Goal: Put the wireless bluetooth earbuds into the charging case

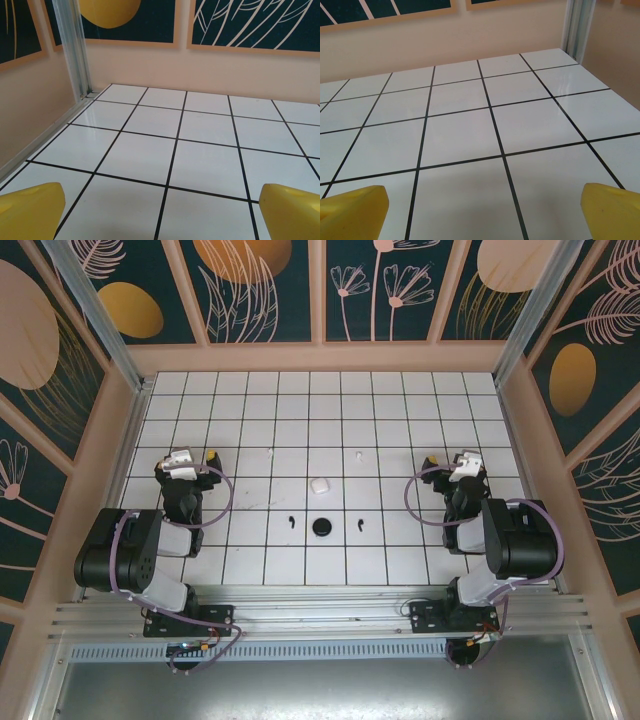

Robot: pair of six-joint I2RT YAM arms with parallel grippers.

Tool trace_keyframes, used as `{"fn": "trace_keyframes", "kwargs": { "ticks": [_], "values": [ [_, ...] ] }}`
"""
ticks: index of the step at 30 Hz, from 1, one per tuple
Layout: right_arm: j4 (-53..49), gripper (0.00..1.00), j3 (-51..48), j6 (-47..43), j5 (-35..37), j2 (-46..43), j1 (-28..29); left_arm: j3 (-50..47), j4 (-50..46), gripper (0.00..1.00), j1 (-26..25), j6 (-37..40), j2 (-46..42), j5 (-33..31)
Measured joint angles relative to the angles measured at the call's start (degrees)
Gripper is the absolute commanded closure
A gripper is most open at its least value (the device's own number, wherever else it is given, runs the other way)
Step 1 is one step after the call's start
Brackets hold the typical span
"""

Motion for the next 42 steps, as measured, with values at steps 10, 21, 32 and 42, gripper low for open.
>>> {"fn": "trace_keyframes", "kwargs": {
  "ticks": [10, 21, 32, 42],
  "values": [
    [-0.02, 0.01, 0.00, 0.00, 0.00, 0.00, 0.00, 0.00, 0.00, 0.01, 0.00, 0.00, 0.00, 0.00],
    [-0.02, 0.01, 0.00, 0.00, 0.00, 0.00, 0.00, 0.00, -0.02, 0.01, 0.07, 0.00, 0.00, 0.07],
    [-9.46, 0.01, 2.34, 0.04, -0.68, -6.08, 0.00, 1.14, -11.13, 0.01, 0.66, -0.52, -9.70, -0.55],
    [-58.73, 0.09, 32.48, 10.05, -0.94, -18.01, 6.45, 21.94, -52.54, 0.22, 0.70, -10.29, -22.53, 5.35]
  ]
}}
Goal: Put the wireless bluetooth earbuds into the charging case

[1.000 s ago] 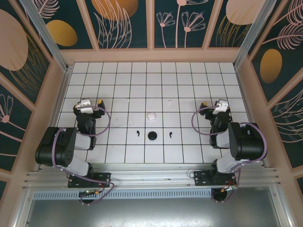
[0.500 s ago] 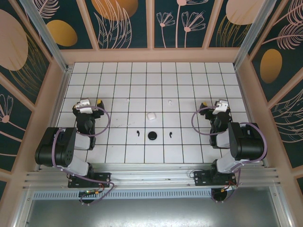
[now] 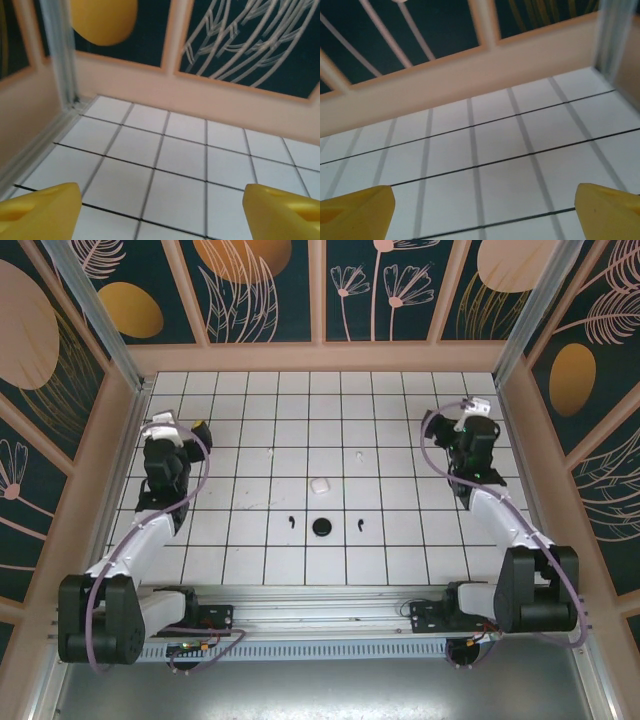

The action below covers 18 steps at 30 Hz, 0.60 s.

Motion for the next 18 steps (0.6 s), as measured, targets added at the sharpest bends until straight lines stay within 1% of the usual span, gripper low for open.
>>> {"fn": "trace_keyframes", "kwargs": {
  "ticks": [2, 5, 7, 8, 10, 12, 14, 16, 18],
  "values": [
    [-6.16, 0.13, 1.51, 1.49, -0.04, -1.01, 5.18, 1.97, -7.78, 0.24, -0.11, -1.90, -0.68, 3.63],
    [-13.90, 0.16, 1.16, 2.71, -3.72, -1.70, 15.30, 2.32, -19.12, 0.28, -0.96, -4.22, -2.10, 8.87],
    [-16.74, 0.16, 0.13, 2.47, -7.13, -1.68, 21.44, 0.83, -24.22, 0.31, -2.89, -5.68, -3.78, 11.43],
    [-18.01, 0.16, -0.46, 2.14, -9.14, -1.55, 24.63, -0.33, -26.34, 0.32, -4.57, -6.71, -4.96, 12.55],
    [-19.61, 0.18, -1.05, 1.46, -13.11, -0.42, 28.87, -2.34, -29.49, 0.35, -8.66, -9.11, -6.75, 14.53],
    [-20.68, 0.19, -1.09, 0.70, -17.25, 2.32, 31.12, -3.17, -31.89, 0.35, -13.29, -11.80, -7.02, 16.00],
    [-21.90, 0.18, -0.90, -0.72, -19.71, 5.92, 32.37, -3.23, -32.96, 0.35, -17.53, -14.67, -6.54, 17.22],
    [-23.69, 0.16, -0.28, -2.80, -20.41, 9.07, 33.75, -3.82, -32.48, 0.35, -20.13, -17.68, -6.36, 18.93],
    [-25.75, 0.15, 1.25, -4.81, -20.61, 11.54, 35.32, -4.79, -31.36, 0.36, -21.18, -20.26, -6.36, 20.83]
  ]
}}
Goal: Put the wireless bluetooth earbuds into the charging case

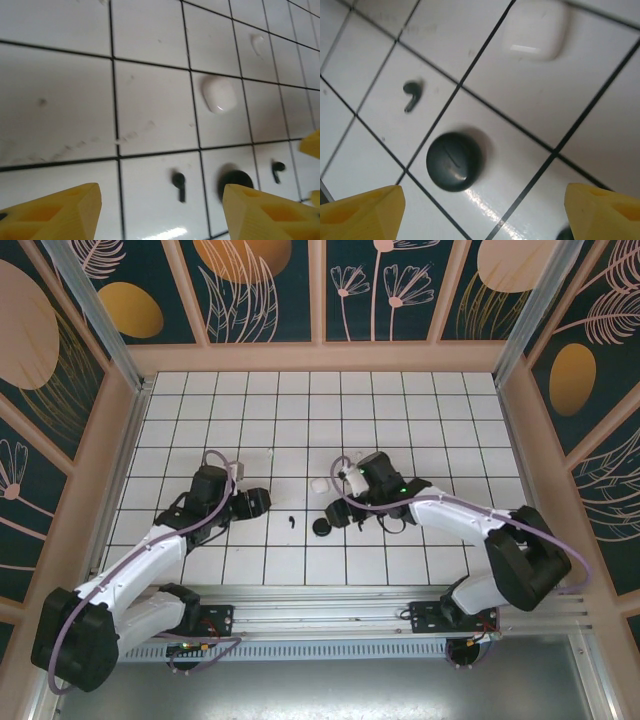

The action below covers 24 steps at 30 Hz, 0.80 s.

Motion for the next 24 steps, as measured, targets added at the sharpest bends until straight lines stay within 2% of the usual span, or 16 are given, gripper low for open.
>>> {"fn": "trace_keyframes", "kwargs": {
  "ticks": [2, 8, 11, 24],
  "values": [
    [-1.86, 0.12, 2.95, -2.47, -0.02, 2.62, 1.55, -0.59, 0.66, 0.35, -0.98, -1.81, 0.04, 1.27],
    [-4.13, 0.25, 11.04, -11.67, 5.16, 9.92, 8.48, -3.58, 4.26, 0.35, -2.54, -4.70, -1.14, 4.90],
    [-5.55, 0.25, 11.19, -15.87, 7.23, 12.33, 10.80, -5.88, 5.29, 0.34, -2.54, -5.64, -3.39, 5.99],
    [-5.40, 0.25, 9.18, -21.99, 8.50, 14.19, 10.95, -5.90, 8.98, 0.36, -2.54, -7.30, -0.55, 9.03]
  ]
}}
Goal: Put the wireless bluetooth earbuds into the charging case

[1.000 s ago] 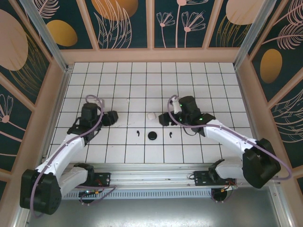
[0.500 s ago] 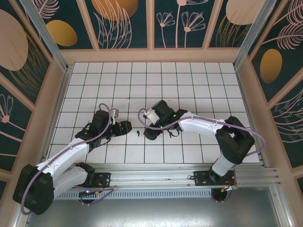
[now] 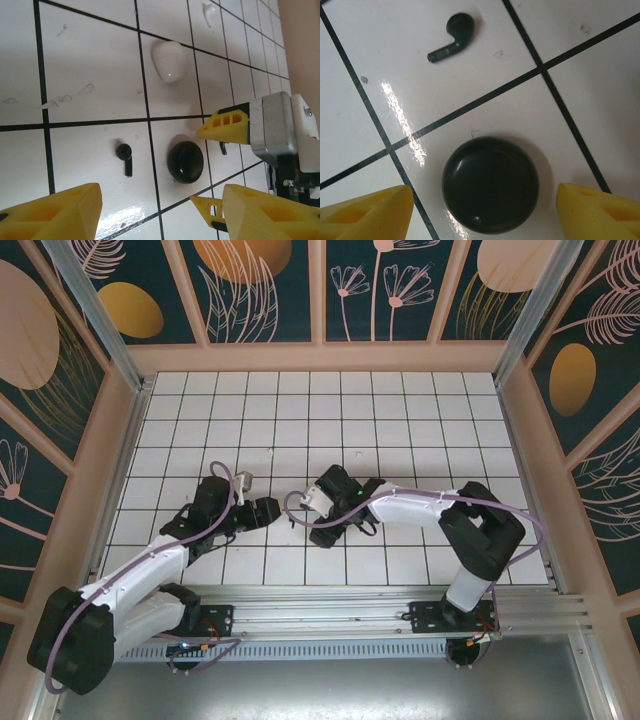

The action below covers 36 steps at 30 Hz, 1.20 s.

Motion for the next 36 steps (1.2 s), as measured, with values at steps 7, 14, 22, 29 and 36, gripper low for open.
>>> {"fn": "trace_keyframes", "kwargs": {
  "ticks": [7, 14, 22, 29, 36],
  "values": [
    [0.90, 0.36, -1.01, -1.40, 0.72, 1.60, 0.07, 0.81, 0.02, 0.35, 0.00, 0.00, 3.04, 0.39],
    [2.86, 0.55, -1.68, -2.62, 1.70, 1.60, 0.09, 0.83, 0.04, 0.30, 0.00, 0.04, 3.48, 0.44],
    [6.21, 0.58, -3.58, -3.04, 3.15, 0.57, 1.55, 0.72, 1.75, 0.34, 0.00, 2.69, 4.24, 2.75],
    [8.92, 0.59, -7.91, -3.02, 5.90, -5.90, 2.89, -3.67, 10.32, 0.36, 0.00, 4.72, -0.37, 7.30],
    [12.28, 0.59, -8.44, -3.56, 10.03, -13.94, 3.67, -5.38, 19.17, 0.35, 0.00, 7.67, -3.80, 14.97]
  ]
}}
